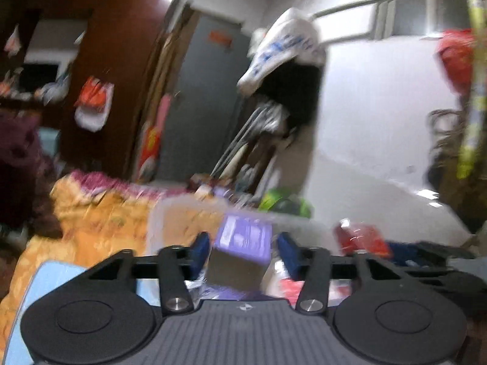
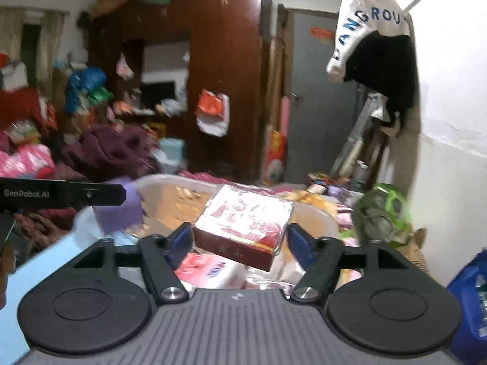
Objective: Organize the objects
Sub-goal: 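Carry the purple box and red gift box into the basket and release both, then grasp a plastic-wrapped blue box with the left tool while the right tool grasps a wrapped grey box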
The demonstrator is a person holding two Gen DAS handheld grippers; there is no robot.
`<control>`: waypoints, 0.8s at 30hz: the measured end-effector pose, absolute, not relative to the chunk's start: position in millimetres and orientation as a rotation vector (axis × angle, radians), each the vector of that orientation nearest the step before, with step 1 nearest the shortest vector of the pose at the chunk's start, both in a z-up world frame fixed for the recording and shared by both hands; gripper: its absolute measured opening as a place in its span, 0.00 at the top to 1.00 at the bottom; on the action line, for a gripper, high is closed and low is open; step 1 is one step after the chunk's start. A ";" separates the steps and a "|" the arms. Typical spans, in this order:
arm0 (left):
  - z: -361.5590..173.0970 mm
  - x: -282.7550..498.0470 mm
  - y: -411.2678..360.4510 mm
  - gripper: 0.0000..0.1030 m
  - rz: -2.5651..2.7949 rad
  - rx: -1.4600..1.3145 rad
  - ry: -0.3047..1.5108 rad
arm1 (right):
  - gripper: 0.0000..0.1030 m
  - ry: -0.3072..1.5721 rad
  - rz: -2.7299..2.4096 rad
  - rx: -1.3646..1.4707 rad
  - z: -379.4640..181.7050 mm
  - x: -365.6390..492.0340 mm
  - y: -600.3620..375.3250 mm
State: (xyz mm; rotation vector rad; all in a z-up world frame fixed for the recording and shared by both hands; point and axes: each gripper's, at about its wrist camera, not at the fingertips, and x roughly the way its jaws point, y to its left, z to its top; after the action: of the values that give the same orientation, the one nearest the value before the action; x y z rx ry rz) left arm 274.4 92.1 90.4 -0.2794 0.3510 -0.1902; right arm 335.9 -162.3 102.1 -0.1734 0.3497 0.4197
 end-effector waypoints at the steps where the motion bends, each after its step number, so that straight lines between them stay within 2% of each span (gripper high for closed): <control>1: 86.5 277.8 92.9 0.32 -0.168 -0.275 0.364 | 0.05 0.339 0.414 -0.168 100.0 331.2 -163.2; 2: 83.6 276.3 94.7 0.32 -0.160 -0.277 0.368 | 0.00 0.313 0.429 -0.146 98.7 322.5 -168.0; 6: 74.7 230.1 96.2 0.29 -0.184 -0.285 0.293 | 0.00 0.283 0.495 -0.058 86.4 280.1 -199.9; 8: 62.0 196.7 80.3 0.11 -0.196 -0.219 0.251 | 0.00 0.283 0.495 -0.023 72.1 266.0 -213.6; 11: 30.1 178.3 49.2 0.11 -0.262 -0.124 0.319 | 0.00 0.327 0.479 0.067 46.6 261.0 -233.9; 15: 4.4 196.8 17.9 0.12 -0.279 -0.081 0.429 | 0.00 0.387 0.429 0.165 21.7 269.9 -254.2; 16: 2.3 202.5 11.7 0.15 -0.271 -0.077 0.441 | 0.00 0.399 0.418 0.177 18.5 272.9 -257.4; 17: 1.1 206.5 8.3 0.23 -0.273 -0.070 0.451 | 0.00 0.412 0.410 0.196 15.0 276.7 -260.3; 18: 0.1 209.8 4.6 0.34 -0.275 -0.057 0.463 | 0.00 0.421 0.408 0.218 13.7 278.7 -261.9; 19: -1.2 210.4 1.9 0.52 -0.274 -0.048 0.475 | 0.00 0.433 0.409 0.240 11.7 280.8 -261.5; 24: 1.1 186.4 30.7 0.53 -0.240 -0.086 0.411 | 0.00 0.541 0.491 0.235 -3.0 289.7 -228.9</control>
State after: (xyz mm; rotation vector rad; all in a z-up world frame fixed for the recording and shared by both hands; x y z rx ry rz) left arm 186.4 30.7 1.1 -0.0858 0.4114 -0.2395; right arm 289.7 -228.9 -3.1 0.2346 0.5408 0.4906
